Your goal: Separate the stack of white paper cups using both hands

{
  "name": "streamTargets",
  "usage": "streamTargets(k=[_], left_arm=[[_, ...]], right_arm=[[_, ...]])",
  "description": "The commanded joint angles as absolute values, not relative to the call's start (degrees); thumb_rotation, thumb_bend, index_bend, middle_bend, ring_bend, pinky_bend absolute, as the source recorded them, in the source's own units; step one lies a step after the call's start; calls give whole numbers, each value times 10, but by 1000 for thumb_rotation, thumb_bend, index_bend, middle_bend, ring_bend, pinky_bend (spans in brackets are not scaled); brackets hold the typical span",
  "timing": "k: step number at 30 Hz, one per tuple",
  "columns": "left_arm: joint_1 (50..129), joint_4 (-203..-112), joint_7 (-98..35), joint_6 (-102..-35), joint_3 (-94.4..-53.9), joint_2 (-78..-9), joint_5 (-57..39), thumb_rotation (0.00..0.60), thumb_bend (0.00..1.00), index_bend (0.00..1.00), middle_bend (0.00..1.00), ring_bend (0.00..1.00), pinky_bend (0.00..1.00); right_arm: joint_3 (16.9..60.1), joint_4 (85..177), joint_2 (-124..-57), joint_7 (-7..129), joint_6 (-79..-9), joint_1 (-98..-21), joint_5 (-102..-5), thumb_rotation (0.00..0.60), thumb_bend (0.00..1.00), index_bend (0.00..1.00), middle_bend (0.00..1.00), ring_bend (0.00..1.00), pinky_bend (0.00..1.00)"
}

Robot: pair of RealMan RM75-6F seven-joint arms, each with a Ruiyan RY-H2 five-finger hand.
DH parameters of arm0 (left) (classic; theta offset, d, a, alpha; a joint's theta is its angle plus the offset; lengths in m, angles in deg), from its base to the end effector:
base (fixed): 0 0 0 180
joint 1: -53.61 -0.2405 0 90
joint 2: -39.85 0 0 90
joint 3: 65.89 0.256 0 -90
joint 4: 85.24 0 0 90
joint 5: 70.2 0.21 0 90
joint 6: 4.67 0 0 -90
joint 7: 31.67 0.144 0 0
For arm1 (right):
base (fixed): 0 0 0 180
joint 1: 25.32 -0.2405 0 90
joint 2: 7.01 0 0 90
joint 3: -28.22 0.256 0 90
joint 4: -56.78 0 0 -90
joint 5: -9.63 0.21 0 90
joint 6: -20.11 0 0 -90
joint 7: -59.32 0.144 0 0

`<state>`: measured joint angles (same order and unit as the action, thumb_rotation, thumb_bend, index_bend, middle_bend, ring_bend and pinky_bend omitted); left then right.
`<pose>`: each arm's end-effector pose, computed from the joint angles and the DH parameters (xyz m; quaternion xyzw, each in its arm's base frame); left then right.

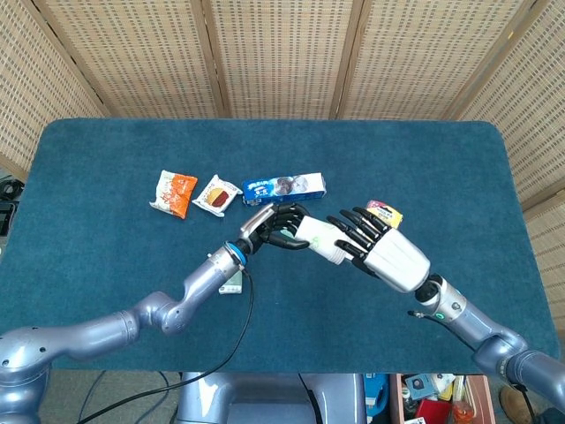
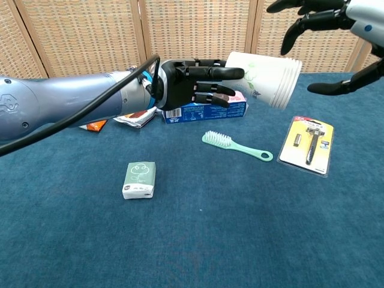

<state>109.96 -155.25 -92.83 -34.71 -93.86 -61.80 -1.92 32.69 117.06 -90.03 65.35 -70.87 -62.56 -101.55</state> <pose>-0.0195 0.3945 -0.0727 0.4000 0.7779 0.4839 0.0272 -0.1760 -0.3221 0.0851 0.7509 -0.0300 0.5575 0.3528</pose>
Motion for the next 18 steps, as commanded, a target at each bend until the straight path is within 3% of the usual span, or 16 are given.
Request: streamTargets(k=[1, 18], left_arm=[[1097, -1556, -935, -348, -941, -616, -18, 600, 119, 505, 478, 444, 454], [1101, -1545, -945, -339, -932, -628, -10, 600, 119, 504, 478, 444, 454]], right_arm=[[325, 1164, -907, 655, -711, -627, -1015, 600, 385, 399, 200, 170, 262], [334, 1140, -945, 657, -725, -661, -1007, 600, 385, 399, 225, 181, 286]])
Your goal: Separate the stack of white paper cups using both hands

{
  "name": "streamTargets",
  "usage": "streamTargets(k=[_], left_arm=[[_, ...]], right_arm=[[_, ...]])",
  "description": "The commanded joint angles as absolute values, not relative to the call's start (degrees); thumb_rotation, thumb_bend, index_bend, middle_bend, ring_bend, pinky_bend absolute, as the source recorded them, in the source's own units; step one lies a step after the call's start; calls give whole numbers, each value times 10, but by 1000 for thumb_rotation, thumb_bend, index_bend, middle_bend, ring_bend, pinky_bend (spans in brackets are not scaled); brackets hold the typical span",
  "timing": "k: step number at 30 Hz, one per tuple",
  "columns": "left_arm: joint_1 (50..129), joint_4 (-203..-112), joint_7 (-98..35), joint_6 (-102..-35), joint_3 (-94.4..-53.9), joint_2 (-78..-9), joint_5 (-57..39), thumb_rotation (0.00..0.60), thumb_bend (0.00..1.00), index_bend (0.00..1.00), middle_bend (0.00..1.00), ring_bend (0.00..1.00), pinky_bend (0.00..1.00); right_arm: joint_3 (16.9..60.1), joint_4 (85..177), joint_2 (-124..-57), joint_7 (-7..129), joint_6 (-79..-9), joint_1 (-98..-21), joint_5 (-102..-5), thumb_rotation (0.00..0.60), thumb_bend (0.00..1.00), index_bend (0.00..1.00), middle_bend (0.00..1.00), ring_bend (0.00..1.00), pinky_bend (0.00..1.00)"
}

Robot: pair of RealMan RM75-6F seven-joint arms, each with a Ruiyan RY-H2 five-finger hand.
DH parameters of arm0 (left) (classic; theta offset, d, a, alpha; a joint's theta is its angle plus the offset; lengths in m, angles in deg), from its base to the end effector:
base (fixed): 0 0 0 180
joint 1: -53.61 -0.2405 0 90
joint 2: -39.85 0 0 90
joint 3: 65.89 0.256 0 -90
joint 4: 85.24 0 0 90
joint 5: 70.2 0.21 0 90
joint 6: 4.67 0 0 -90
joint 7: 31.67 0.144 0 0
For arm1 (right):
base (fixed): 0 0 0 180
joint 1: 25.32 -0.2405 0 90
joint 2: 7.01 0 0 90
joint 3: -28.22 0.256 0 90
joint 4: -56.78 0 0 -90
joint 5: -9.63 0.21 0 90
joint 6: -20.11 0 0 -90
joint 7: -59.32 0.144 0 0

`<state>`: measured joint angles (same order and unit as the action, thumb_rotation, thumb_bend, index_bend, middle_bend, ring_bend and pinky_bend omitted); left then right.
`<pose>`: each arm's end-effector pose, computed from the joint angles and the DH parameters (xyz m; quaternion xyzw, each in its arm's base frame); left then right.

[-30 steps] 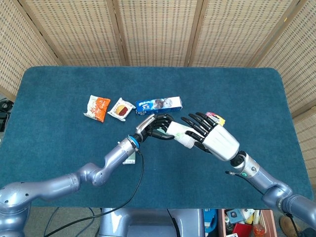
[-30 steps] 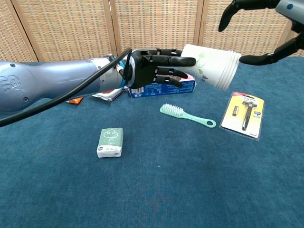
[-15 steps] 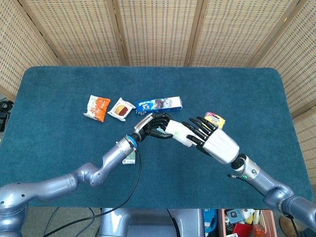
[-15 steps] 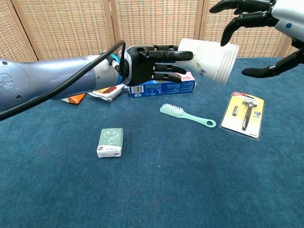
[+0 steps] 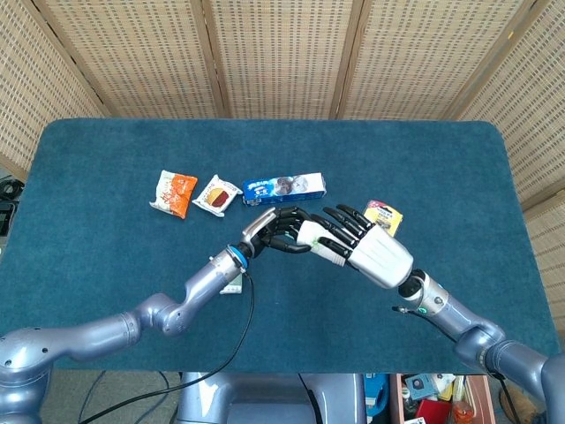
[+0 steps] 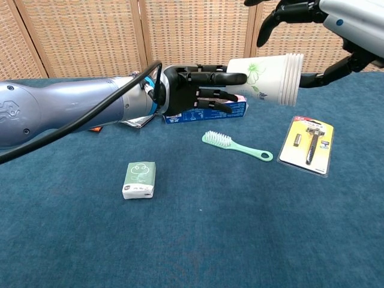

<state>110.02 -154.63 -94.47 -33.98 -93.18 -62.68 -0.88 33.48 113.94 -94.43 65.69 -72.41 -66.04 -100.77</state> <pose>-0.0203 0.3895 -0.0811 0.3995 0.7851 0.4721 0.0335 -0.1524 -0.3323 0.0702 0.7346 -0.0144 0.5884 0.3376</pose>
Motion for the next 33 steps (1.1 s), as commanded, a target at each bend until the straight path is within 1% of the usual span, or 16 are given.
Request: streamTargets(k=[1, 5, 9, 13, 15, 20, 29, 33], left_arm=[[1101, -1544, -945, -339, -932, -628, -10, 600, 119, 504, 478, 444, 454], [1101, -1542, -945, -338, -931, -629, -9, 600, 119, 505, 478, 444, 454], [1101, -1542, -943, -336, -930, -629, -10, 600, 119, 505, 478, 444, 454], [1101, -1544, -943, -335, -929, -629, -9, 600, 119, 504, 478, 444, 454], [1101, -1543, -943, -335, -929, -629, -9, 600, 119, 504, 478, 444, 454], [1101, -1544, -942, -335, -928, -629, -8, 600, 118, 505, 478, 444, 454], [1101, -1542, -940, -334, -927, -631, -8, 600, 118, 504, 478, 444, 454], [1102, -1541, -939, -333, -926, -633, -8, 600, 119, 505, 478, 444, 454]], right_arm=[[334, 1140, -945, 656, -726, -662, -1007, 600, 385, 399, 225, 181, 287], [331, 1139, -945, 658, -728, -663, -1004, 600, 385, 400, 228, 184, 290], [330, 1136, -947, 660, -733, -664, -1002, 600, 394, 433, 238, 190, 297], [327, 1135, -947, 662, -736, -666, -1002, 600, 469, 467, 242, 192, 297], [326, 1134, -948, 663, -737, -666, -1002, 600, 486, 480, 242, 193, 300], [323, 1131, -948, 664, -740, -667, -1003, 600, 493, 524, 247, 196, 308], [319, 1125, -950, 666, -746, -667, -1001, 600, 522, 558, 249, 197, 309], [317, 1120, -953, 666, -748, -668, -1001, 600, 558, 623, 255, 198, 309]])
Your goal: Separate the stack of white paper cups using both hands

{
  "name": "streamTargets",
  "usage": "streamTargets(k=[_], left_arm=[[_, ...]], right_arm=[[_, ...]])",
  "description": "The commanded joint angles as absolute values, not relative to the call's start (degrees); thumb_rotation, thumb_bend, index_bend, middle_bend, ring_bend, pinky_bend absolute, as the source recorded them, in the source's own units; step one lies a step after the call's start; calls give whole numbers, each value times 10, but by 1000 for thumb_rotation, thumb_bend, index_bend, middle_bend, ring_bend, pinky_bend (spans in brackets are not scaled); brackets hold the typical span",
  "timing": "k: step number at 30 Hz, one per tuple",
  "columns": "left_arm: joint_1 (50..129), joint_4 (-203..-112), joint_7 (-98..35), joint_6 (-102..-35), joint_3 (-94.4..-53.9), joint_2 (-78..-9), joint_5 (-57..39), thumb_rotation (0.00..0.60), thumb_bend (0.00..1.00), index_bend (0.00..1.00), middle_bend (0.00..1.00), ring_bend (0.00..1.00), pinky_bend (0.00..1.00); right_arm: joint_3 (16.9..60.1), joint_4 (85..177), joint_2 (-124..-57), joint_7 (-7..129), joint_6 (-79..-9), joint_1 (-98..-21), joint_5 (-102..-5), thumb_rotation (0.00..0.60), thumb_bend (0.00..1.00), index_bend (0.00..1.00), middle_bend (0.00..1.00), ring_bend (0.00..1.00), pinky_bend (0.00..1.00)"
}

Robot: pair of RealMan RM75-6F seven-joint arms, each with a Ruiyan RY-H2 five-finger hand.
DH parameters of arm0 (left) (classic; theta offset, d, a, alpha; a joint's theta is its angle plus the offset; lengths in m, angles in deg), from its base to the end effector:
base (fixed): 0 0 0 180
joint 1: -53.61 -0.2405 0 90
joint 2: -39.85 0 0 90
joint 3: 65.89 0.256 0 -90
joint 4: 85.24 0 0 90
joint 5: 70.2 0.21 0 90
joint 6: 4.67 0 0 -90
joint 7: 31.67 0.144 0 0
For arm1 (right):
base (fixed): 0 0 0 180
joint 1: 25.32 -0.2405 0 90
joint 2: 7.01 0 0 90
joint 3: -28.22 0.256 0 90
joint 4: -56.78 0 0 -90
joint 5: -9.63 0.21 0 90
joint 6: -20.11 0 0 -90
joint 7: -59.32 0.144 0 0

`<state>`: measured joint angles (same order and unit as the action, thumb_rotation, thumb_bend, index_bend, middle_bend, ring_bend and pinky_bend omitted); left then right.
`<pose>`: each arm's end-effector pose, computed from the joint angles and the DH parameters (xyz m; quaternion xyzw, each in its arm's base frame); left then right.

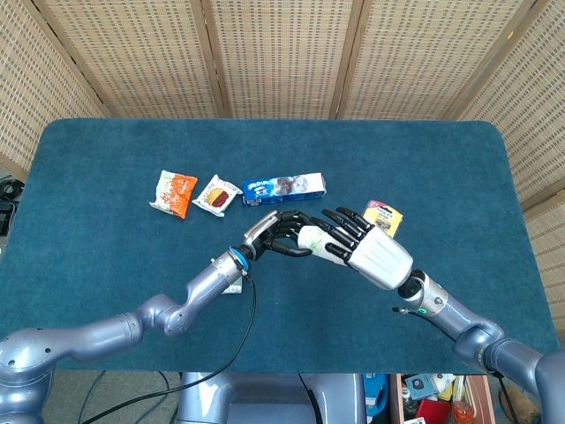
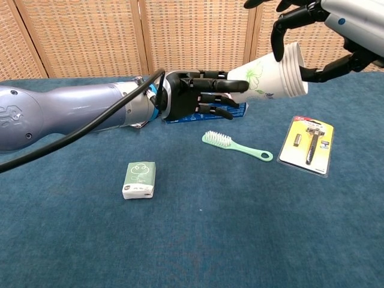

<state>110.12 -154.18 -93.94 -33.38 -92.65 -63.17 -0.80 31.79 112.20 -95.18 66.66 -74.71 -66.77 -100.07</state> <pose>-0.0218 0.3867 -0.0865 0.4067 0.7866 0.4635 0.0299 -0.1533 -0.3311 0.0695 0.7324 -0.0101 0.5959 0.3292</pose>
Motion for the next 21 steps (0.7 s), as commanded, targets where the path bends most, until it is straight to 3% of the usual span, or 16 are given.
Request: streamTargets(k=[1, 21], left_arm=[[1102, -1541, -939, -333, -926, -633, -8, 600, 119, 505, 478, 444, 454], [1095, -1528, -938, -333, -925, -628, -8, 600, 119, 505, 478, 444, 454]], right_arm=[[316, 1120, -954, 667, -748, -668, -1001, 600, 565, 639, 256, 199, 309], [312, 1101, -950, 674, -781, -661, -1000, 600, 576, 679, 274, 216, 323]])
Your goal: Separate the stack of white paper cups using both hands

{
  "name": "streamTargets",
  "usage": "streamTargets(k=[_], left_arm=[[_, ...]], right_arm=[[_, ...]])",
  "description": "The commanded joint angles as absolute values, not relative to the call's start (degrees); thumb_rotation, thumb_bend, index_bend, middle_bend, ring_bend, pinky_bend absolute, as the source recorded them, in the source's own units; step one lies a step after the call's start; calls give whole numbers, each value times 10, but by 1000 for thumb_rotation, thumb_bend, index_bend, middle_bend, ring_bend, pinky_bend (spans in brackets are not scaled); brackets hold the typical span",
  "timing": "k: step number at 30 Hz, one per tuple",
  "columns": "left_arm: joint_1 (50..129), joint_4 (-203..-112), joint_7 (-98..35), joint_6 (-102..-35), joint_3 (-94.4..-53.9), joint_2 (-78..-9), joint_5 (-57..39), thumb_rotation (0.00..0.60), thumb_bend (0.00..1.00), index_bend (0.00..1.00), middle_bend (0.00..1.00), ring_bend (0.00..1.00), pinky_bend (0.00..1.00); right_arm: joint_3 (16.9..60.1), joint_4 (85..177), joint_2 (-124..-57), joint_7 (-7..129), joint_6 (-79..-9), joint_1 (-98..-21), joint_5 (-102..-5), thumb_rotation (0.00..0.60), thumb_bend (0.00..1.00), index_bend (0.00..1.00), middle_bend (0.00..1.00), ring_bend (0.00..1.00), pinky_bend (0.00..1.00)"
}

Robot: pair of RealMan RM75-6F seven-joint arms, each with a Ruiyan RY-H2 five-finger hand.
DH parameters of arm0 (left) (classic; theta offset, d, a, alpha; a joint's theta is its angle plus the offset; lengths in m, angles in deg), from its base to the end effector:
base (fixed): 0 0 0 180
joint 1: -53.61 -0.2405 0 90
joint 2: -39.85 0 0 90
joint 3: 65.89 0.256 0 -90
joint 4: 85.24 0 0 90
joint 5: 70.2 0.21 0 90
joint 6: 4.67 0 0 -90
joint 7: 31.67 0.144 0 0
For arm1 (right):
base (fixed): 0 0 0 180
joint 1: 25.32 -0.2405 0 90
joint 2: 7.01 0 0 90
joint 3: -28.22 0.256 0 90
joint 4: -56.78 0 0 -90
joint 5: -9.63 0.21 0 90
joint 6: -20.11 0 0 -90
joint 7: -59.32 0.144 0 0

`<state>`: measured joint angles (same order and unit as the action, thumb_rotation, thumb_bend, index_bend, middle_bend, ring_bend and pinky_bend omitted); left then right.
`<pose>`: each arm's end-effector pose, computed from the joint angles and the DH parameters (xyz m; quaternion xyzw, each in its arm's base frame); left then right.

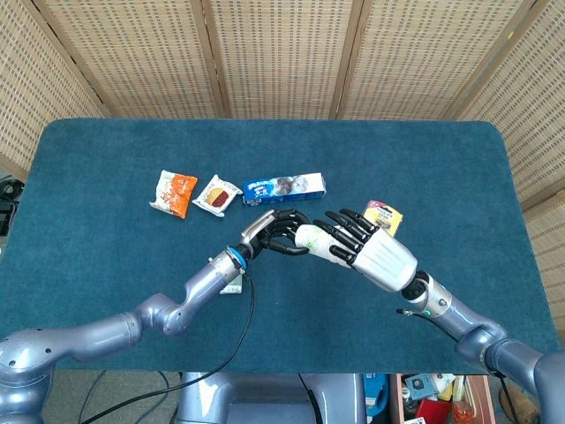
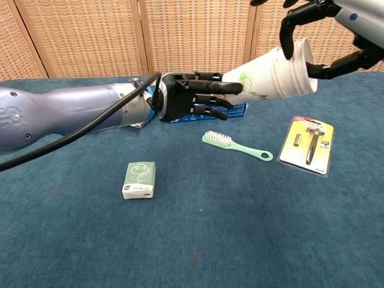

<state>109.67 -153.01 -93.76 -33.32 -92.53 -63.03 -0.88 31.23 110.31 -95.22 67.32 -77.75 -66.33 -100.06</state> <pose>-0.0306 0.3915 -0.0850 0.4047 0.7866 0.4661 0.0165 -0.1591 -0.3287 0.0766 0.7246 0.0021 0.6042 0.3315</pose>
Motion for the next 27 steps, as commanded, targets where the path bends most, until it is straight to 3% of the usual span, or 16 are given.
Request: streamTargets(k=[1, 13, 20, 27], left_arm=[[1092, -1525, -939, -333, -924, -623, -8, 600, 119, 505, 478, 444, 454], [1044, -1487, -955, -347, -908, -539, 25, 600, 119, 505, 478, 444, 454], [1028, -1437, -812, -417, -836, -463, 121, 600, 119, 505, 478, 444, 454], [1023, -1409, -639, -464, -786, -432, 161, 600, 119, 505, 478, 444, 453]], right_arm=[[311, 1098, -946, 675, -785, -658, -999, 600, 576, 678, 275, 217, 323], [289, 1038, -915, 697, -798, -625, -990, 600, 576, 678, 281, 220, 324], [246, 1000, -873, 682, -763, -636, -1027, 600, 576, 678, 285, 220, 324], [215, 1047, -805, 641, -717, -667, -1066, 600, 576, 678, 283, 220, 324]])
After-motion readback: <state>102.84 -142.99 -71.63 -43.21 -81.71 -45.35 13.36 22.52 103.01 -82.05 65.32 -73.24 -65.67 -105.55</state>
